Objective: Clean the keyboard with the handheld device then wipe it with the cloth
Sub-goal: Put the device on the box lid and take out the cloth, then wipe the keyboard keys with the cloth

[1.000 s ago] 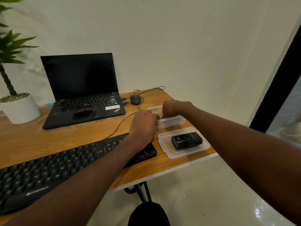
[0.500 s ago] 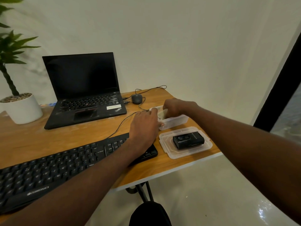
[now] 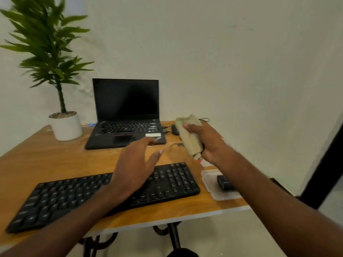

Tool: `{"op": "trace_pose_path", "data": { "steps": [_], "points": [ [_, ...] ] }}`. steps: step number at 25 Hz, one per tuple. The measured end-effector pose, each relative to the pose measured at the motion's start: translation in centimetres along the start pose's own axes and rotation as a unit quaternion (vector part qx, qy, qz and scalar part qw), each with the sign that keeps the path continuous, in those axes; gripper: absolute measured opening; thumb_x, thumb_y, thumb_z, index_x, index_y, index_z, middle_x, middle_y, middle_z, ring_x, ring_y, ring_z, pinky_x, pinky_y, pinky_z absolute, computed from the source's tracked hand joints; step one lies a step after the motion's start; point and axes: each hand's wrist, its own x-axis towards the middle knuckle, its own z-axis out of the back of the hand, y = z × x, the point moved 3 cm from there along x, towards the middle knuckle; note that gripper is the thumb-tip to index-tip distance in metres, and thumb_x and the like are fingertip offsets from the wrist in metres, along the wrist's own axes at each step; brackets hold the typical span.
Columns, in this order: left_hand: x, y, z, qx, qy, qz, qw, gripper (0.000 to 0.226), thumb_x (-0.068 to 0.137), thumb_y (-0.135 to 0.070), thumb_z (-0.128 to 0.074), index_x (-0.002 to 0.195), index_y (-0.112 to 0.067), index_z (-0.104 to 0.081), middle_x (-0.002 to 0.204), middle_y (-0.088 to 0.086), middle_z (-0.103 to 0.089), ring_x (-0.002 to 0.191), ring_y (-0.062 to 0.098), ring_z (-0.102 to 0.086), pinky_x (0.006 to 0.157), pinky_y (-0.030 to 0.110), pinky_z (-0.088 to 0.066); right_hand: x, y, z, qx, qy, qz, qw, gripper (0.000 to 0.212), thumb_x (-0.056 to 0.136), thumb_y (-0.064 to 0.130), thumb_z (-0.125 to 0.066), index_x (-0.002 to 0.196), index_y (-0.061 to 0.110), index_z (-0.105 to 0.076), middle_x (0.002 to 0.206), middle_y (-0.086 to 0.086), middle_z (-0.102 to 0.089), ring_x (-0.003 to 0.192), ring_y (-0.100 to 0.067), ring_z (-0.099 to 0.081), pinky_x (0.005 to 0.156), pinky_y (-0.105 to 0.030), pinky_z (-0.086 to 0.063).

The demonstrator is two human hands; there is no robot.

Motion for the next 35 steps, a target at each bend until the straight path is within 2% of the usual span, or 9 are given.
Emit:
{"op": "trace_pose_path", "data": {
  "steps": [4,7,10,12,16,21,26,30,35],
  "points": [
    [-4.7,6.9,8.4,0.068,-0.061,0.016,0.996,0.029,0.104,-0.044,-0.059,0.123,-0.025,-0.069,0.129,-0.004,-0.068,0.125,0.017,-0.058,0.105,0.038,-0.043,-1.7,-4.5,-8.4,-0.065,0.005,0.019,0.998,0.051,0.085,0.023,-0.082,0.128,0.015,-0.057,0.11,-0.008,-0.073,0.092,-0.024,-0.071,0.062,-0.032,-0.056],
    [-8.6,12.7,13.6,0.105,-0.075,0.071,0.989,0.026,0.1,-0.048,-0.061,0.116,-0.029,-0.068,0.129,-0.008,-0.065,0.127,0.019,-0.055,0.103,0.039,-0.039,-2.9,-7.8,-13.6,-0.176,-0.001,0.067,0.982,0.041,0.091,0.029,-0.076,0.123,0.026,-0.051,0.106,0.011,-0.059,0.094,-0.009,-0.06,0.062,-0.024,-0.047],
    [-11.7,17.2,16.2,0.03,-0.008,0.184,0.982,0.074,0.08,-0.08,-0.06,0.139,-0.034,-0.058,0.141,-0.013,-0.057,0.128,0.012,-0.052,0.104,0.042,-0.045,-4.0,-10.7,-18.1,-0.303,0.0,0.189,0.934,0.037,0.093,0.031,-0.073,0.126,0.022,-0.057,0.107,0.012,-0.059,0.098,-0.008,-0.059,0.071,-0.024,-0.049],
    [-12.6,19.3,16.5,-0.001,0.086,0.234,0.968,0.114,0.059,-0.093,-0.065,0.153,-0.034,-0.043,0.149,-0.009,-0.051,0.13,0.014,-0.052,0.103,0.039,-0.046,-4.6,-12.5,-20.1,-0.377,0.01,0.32,0.869,0.035,0.095,0.03,-0.071,0.128,0.022,-0.061,0.11,0.008,-0.061,0.094,-0.007,-0.057,0.073,-0.024,-0.048],
    [-13.0,21.1,16.7,-0.104,0.231,0.244,0.936,0.152,0.037,-0.087,-0.087,0.164,-0.042,-0.017,0.162,-0.015,-0.037,0.144,0.007,-0.043,0.122,0.035,-0.037,-5.4,-13.7,-21.4,-0.463,0.051,0.458,0.757,0.029,0.097,0.024,-0.069,0.125,0.018,-0.065,0.116,0.005,-0.06,0.09,-0.009,-0.058,0.07,-0.024,-0.049],
    [-13.2,21.7,15.9,-0.023,0.22,0.215,0.951,0.154,0.035,-0.089,-0.089,0.161,-0.05,-0.009,0.159,-0.015,-0.039,0.145,0.016,-0.042,0.124,0.05,-0.035,-5.5,-14.4,-21.7,-0.54,0.065,0.461,0.701,0.033,0.093,0.02,-0.073,0.125,0.018,-0.066,0.115,0.003,-0.062,0.085,-0.013,-0.059,0.065,-0.027,-0.051],
    [-12.9,21.5,16.1,-0.04,0.213,0.224,0.95,0.154,0.036,-0.083,-0.092,0.161,-0.048,-0.009,0.161,-0.014,-0.038,0.143,0.014,-0.045,0.124,0.048,-0.037,-5.0,-14.8,-22.0,-0.564,0.079,0.461,0.681,0.034,0.093,0.02,-0.072,0.127,0.017,-0.066,0.115,0.001,-0.063,0.083,-0.015,-0.059,0.063,-0.024,-0.046],
    [-12.8,20.4,16.4,-0.044,0.206,0.247,0.946,0.148,0.038,-0.08,-0.094,0.16,-0.047,-0.016,0.158,-0.014,-0.041,0.141,0.014,-0.047,0.123,0.046,-0.039,-4.9,-14.7,-22.2,-0.575,0.08,0.448,0.68,0.035,0.093,0.02,-0.072,0.128,0.019,-0.065,0.112,0.0,-0.061,0.08,-0.017,-0.058,0.062,-0.032,-0.052],
    [-12.8,20.1,16.5,-0.047,0.2,0.253,0.945,0.144,0.037,-0.08,-0.094,0.157,-0.048,-0.021,0.153,-0.014,-0.045,0.136,0.013,-0.051,0.119,0.046,-0.044,-5.4,-14.6,-22.7,-0.623,0.091,0.433,0.646,0.035,0.092,0.018,-0.069,0.127,0.017,-0.064,0.11,-0.002,-0.058,0.081,-0.018,-0.056,0.062,-0.038,-0.053]
  ]
}}
